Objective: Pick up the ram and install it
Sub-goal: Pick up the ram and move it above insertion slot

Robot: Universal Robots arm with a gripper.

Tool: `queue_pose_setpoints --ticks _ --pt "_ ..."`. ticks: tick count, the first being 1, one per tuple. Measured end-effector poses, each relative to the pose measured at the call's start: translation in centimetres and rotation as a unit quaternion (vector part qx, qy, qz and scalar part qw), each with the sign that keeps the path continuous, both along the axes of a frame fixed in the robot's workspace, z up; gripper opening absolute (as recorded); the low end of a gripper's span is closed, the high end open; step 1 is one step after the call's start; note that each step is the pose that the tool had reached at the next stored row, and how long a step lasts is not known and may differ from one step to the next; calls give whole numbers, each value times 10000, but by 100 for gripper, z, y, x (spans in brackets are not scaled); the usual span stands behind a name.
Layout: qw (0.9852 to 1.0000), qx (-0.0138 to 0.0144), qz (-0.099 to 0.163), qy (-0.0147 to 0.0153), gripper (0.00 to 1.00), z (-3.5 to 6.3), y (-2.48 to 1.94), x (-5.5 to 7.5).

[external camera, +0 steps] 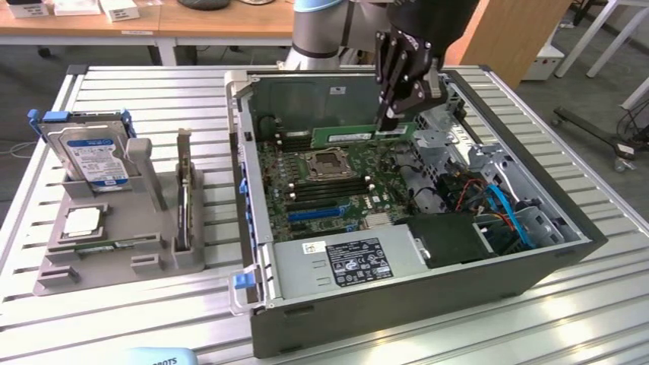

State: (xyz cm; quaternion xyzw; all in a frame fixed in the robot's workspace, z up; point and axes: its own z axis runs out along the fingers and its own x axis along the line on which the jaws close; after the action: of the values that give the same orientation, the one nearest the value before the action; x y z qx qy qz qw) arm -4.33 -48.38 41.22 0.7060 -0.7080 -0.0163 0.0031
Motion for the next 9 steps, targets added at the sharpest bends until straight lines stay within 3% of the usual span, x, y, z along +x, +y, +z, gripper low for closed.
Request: queue_pose_setpoints --ticks 9 --pt "10000 3 -4 -3 11 -7 177 0"
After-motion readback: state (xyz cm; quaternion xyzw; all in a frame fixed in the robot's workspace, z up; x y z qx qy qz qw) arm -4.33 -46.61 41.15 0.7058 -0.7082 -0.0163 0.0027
